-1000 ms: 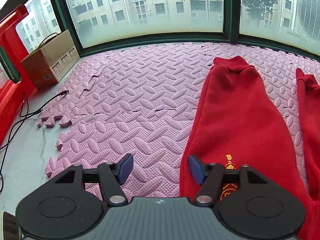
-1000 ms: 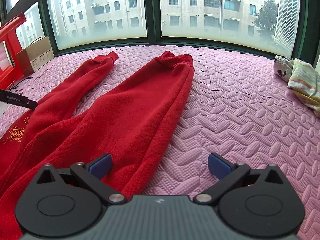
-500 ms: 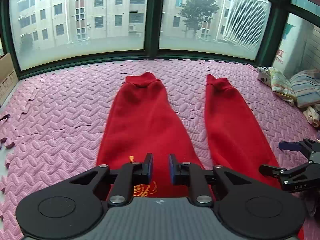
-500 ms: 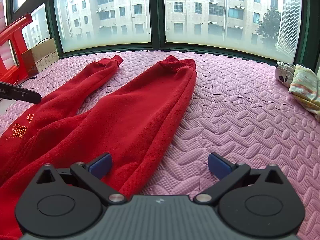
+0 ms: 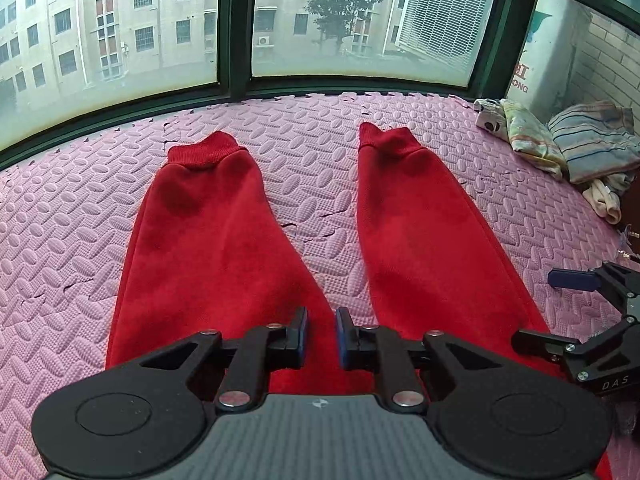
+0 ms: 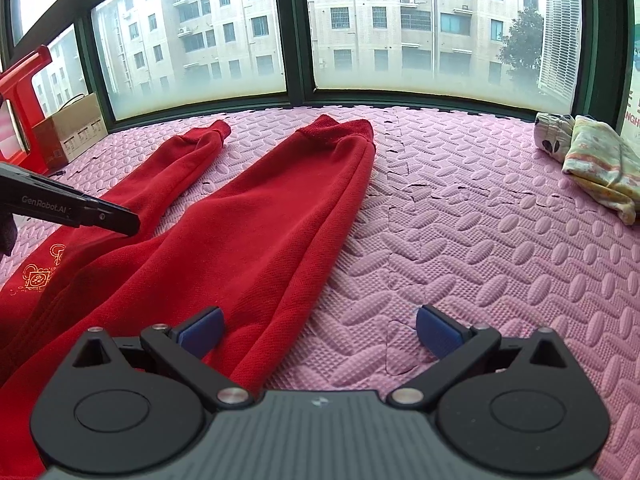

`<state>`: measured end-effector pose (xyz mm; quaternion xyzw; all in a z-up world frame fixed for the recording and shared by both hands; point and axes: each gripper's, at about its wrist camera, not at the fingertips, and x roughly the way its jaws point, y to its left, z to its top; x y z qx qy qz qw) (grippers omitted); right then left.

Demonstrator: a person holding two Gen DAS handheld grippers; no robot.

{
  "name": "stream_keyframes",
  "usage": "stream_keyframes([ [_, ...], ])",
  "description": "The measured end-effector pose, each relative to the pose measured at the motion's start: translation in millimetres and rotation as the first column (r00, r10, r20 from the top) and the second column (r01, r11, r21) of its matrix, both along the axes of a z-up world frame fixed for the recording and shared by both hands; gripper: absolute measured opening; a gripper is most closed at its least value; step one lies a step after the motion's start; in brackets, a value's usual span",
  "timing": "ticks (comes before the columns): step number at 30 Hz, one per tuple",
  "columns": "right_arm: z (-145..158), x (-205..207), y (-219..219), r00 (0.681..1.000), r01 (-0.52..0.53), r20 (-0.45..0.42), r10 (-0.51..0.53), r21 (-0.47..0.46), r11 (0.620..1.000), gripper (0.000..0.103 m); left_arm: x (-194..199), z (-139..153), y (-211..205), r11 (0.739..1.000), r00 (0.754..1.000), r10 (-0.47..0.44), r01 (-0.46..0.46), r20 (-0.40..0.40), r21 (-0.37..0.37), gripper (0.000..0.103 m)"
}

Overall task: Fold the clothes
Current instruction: 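Open both grippers and smooth the pant legs straight on the mat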

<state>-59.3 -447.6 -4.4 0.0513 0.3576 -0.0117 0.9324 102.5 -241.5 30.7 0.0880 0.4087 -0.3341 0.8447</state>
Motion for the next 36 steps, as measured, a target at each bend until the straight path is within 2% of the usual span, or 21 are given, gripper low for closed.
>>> stream_keyframes([
  [8,-2,0,0,1.0,0.012,0.014,-0.012,0.003,1.0,0.103,40,-2,-5,0.995,0.997,0.057,-0.061,-0.05,-0.073,0.017],
  [13,-2,0,1,1.0,0.017,0.017,-0.017,-0.002,1.0,0.103,60,-3,-5,0.989,0.995,0.094,-0.098,-0.044,-0.107,0.017],
  [17,-2,0,2,1.0,0.017,0.016,-0.017,-0.005,1.0,0.103,76,-11,-9,0.986,0.99,0.114,-0.123,-0.082,-0.111,0.017],
  [25,-2,0,3,1.0,0.016,0.016,-0.016,-0.015,1.0,0.103,81,-10,-8,0.978,0.992,0.109,-0.119,-0.066,-0.169,0.019],
  [28,-3,0,4,1.0,0.016,0.013,-0.016,-0.023,1.0,0.103,89,-15,-5,0.976,0.987,0.129,-0.144,-0.1,-0.163,0.019],
  [36,-3,1,5,1.0,0.015,0.011,-0.015,-0.031,0.999,0.103,94,-17,-5,0.971,0.985,0.128,-0.149,-0.118,-0.186,0.023],
])
